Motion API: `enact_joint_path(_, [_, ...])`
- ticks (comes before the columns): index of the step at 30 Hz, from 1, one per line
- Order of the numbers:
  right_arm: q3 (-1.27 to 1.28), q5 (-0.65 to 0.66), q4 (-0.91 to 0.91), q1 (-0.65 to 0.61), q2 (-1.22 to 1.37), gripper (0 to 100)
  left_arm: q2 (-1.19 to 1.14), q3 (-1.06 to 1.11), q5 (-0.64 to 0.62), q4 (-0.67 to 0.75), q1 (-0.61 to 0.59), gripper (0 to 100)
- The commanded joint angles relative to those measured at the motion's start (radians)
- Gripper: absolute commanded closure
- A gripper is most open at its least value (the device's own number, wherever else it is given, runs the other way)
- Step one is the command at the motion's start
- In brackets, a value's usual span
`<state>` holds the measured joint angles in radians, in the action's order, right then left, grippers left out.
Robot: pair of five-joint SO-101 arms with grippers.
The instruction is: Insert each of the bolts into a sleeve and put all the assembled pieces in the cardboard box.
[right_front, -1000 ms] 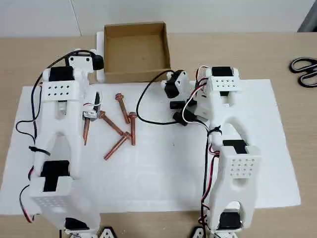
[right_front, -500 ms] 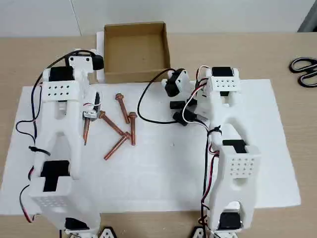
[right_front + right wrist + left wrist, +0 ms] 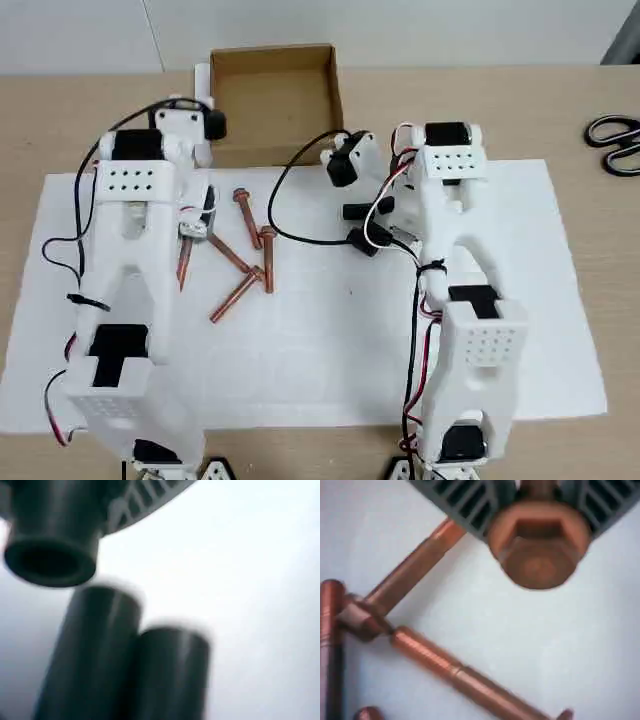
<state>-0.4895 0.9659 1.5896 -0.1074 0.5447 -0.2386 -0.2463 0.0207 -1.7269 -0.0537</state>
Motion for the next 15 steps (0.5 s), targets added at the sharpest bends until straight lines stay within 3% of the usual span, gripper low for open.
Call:
enact_joint_path(1, [-0.023, -0.04, 0.059, -0.004, -0.14, 99.1, 0.112, -0.085, -0.006, -0.025, 0.006, 99])
enact_joint_path(7, [-0.02, -0.074, 0.133, 0.031, -0.266, 99.1, 0.299, -0.079, -0.014, -0.025, 0.008, 99])
enact_joint_path(15, [0.106, -0.173, 0.143, 0.047, -0.433, 99.4, 0.416, 0.019, -0.181, -0.025, 0.002, 99])
